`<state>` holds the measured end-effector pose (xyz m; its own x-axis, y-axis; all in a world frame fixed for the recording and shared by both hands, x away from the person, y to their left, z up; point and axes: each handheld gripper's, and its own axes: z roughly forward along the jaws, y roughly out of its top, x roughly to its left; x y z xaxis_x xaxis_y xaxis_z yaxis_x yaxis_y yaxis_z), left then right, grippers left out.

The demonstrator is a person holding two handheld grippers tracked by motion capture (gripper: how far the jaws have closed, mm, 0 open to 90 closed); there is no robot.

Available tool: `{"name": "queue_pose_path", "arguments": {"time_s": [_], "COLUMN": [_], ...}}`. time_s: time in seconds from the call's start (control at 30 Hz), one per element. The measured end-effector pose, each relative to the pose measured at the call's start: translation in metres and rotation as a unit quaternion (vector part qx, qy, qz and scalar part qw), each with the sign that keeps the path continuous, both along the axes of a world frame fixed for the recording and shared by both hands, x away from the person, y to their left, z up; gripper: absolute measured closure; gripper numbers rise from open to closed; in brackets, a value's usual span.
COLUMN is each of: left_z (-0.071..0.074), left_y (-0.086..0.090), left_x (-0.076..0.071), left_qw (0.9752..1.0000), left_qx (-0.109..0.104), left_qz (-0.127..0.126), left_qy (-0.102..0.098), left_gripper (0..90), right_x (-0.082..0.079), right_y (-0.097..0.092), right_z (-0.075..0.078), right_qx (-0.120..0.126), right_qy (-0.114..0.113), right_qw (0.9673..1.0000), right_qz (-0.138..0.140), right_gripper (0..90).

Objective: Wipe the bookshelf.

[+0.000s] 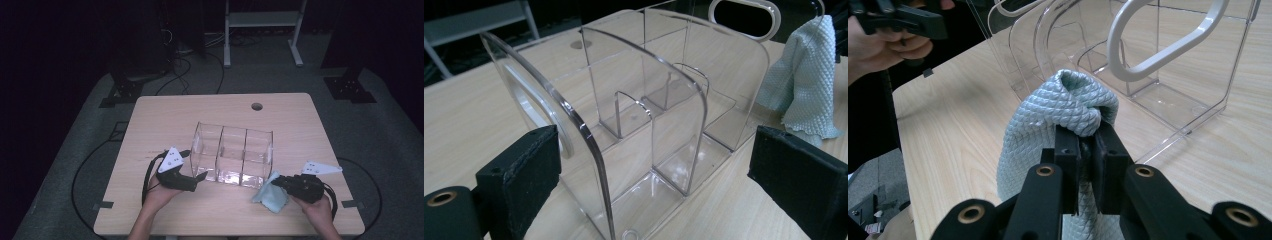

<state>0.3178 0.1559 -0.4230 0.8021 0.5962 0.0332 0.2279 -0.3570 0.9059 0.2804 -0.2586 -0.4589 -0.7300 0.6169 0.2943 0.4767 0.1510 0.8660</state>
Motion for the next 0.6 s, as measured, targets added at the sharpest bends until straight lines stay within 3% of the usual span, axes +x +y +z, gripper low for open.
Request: {"name": "queue_pose_path", "arguments": {"time_s": [0.27,0.33,0.47,0.53,0.6], "left_z": [-0.011,-0.013,-0.012,-0.011,-0.011], "left_y": [0.001,0.0,-0.003,-0.003,-0.005], "left_x": [0.025,0.031,0.035,0.036,0.037], "left_qw": [0.9989,0.9986,0.9986,0.9976,0.9977], "left_qx": [-0.042,-0.043,-0.041,-0.046,-0.04], "left_qz": [-0.014,-0.016,-0.026,-0.045,-0.048], "left_qy": [0.014,0.024,0.019,0.026,0.027], "left_gripper": [5.4,5.4,7.2,16.4,16.5], "right_x": [-0.007,-0.007,-0.006,-0.005,-0.004], "right_y": [0.002,0.004,0.007,0.007,0.006], "right_z": [-0.002,-0.002,-0.002,-0.002,-0.002], "right_qx": [-0.001,-0.004,-0.007,-0.009,-0.009], "right_qy": [0.007,0.008,0.01,0.009,0.009], "right_qw": [0.9999,0.9998,0.9998,0.9998,0.9998], "right_qz": [0.014,0.017,0.017,0.016,0.015], "right_gripper": [82.4,82.4,82.4,82.4,82.5]}}
